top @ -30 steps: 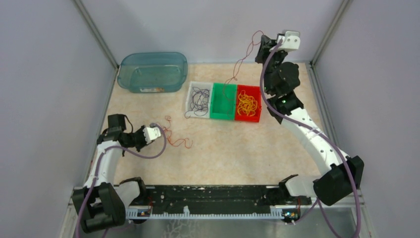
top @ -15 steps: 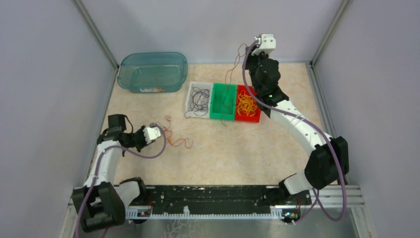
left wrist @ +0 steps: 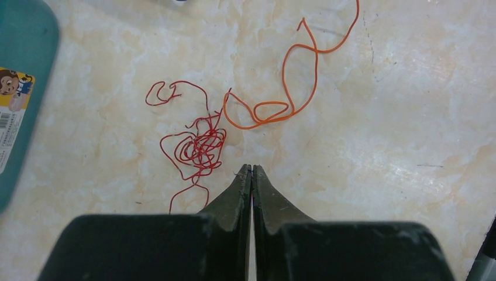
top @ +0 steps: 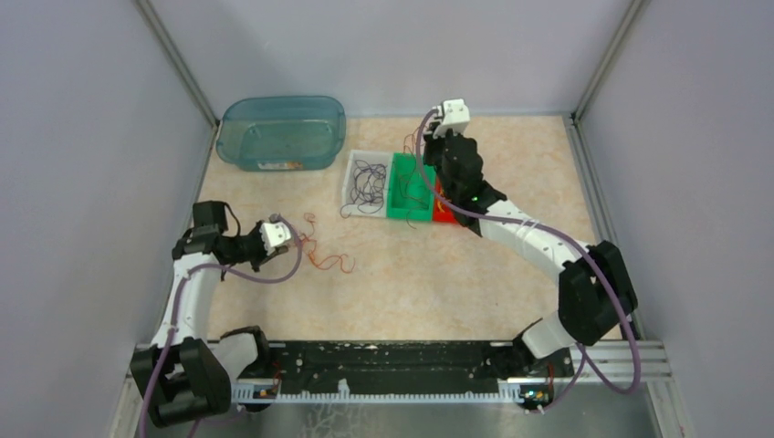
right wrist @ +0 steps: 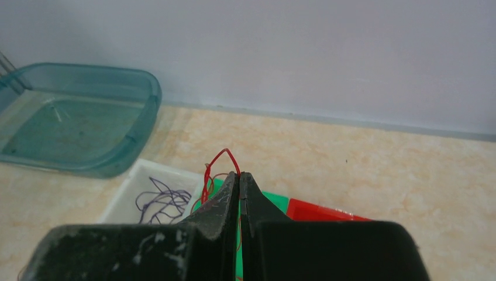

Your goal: Untangle the cables

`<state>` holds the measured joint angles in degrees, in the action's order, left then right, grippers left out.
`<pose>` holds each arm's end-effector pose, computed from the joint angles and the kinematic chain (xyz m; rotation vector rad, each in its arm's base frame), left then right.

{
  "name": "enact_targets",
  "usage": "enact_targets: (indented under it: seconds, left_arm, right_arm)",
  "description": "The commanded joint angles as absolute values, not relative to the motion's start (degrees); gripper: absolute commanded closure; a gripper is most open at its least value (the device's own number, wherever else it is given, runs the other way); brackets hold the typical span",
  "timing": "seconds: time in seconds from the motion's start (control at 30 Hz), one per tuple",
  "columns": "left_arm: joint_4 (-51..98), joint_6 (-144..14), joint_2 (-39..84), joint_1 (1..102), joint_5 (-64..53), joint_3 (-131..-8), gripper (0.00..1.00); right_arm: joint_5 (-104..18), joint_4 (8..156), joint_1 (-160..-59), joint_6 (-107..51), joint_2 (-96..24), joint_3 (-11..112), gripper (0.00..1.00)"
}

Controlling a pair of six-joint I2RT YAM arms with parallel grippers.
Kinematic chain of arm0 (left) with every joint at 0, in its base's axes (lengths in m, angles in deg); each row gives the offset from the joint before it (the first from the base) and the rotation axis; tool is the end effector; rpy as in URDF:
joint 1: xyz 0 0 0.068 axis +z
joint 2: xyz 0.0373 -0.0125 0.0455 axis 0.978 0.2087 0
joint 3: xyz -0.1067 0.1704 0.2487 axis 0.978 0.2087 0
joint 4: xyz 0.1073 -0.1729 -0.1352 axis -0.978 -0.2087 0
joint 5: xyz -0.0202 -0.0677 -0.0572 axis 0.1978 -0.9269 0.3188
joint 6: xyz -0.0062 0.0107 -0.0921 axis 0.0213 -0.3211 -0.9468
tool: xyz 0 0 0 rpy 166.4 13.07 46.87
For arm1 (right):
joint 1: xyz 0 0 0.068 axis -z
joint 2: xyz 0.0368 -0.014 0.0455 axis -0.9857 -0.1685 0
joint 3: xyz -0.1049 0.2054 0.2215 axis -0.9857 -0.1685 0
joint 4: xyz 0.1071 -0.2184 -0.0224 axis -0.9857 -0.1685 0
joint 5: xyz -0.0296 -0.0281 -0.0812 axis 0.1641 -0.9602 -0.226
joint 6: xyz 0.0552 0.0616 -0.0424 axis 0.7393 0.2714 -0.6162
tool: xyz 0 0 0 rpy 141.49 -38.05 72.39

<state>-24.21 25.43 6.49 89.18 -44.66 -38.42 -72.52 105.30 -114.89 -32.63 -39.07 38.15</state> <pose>0.1614 -0.0306 0.2513 1.4282 1.7304 -0.3239 0.3249 0.1863 0.4015 -0.1373 1.5472 0.2142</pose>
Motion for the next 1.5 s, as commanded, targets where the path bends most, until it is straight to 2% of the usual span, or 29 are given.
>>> enact_targets:
  seconds: [0.0,0.2,0.23,0.33,0.47,0.53,0.8,0.87,0.93,1.0,1.2,1.47]
  left_arm:
    - [-27.4,24.8,5.9,88.8,-49.6,-40.5,0.93]
    - [-28.2,23.5,6.0,88.8,-50.7,-41.5,0.9]
    - [-28.1,23.0,6.2,88.8,-50.8,-41.7,0.85]
    - [-26.3,19.6,6.9,88.8,-51.3,-42.2,0.59]
    - [-23.8,15.7,8.0,88.8,-51.5,-42.4,0.41]
    - [-20.8,13.0,8.8,88.8,-50.7,-42.5,0.37]
    - [-12.6,9.5,14.2,88.6,-45.6,-41.8,0.36]
    - [-9.2,6.7,16.3,88.1,-43.6,-41.9,0.37]
    - [-6.9,4.6,18.8,87.2,-42.1,-42.2,0.37]
    - [-5.7,3.3,21.2,86.2,-41.1,-42.9,0.38]
    - [-7.2,9.5,25.1,84.3,-39.0,-43.2,0.4]
    - [-5.6,12.1,28.7,84.2,-33.5,-43.4,0.56]
  right_arm:
    - [-77.5,105.5,-115.9,-30.0,-41.0,35.6,1.0]
    - [-76.4,102.7,-116.6,-24.5,-45.4,33.6,1.0]
    - [-76.3,101.7,-116.9,-24.3,-46.7,34.4,1.0]
    - [-75.9,99.4,-117.1,-23.9,-51.6,36.7,1.0]
    - [-75.5,98.6,-117.1,-24.5,-56.3,39.8,1.0]
    - [-75.4,98.0,-117.1,-25.3,-58.7,41.9,1.0]
    - [-74.0,95.6,-117.1,-27.7,-67.7,48.6,0.99]
    - [-73.1,95.6,-117.1,-28.0,-67.5,48.8,0.85]
    - [-72.5,97.3,-117.2,-28.0,-65.3,47.8,0.65]
    - [-72.3,98.8,-117.2,-28.1,-62.2,46.9,0.54]
    - [-68.3,102.1,-117.3,-28.4,-51.4,44.4,0.42]
    - [-64.7,104.3,-119.9,-28.3,-36.6,34.9,0.31]
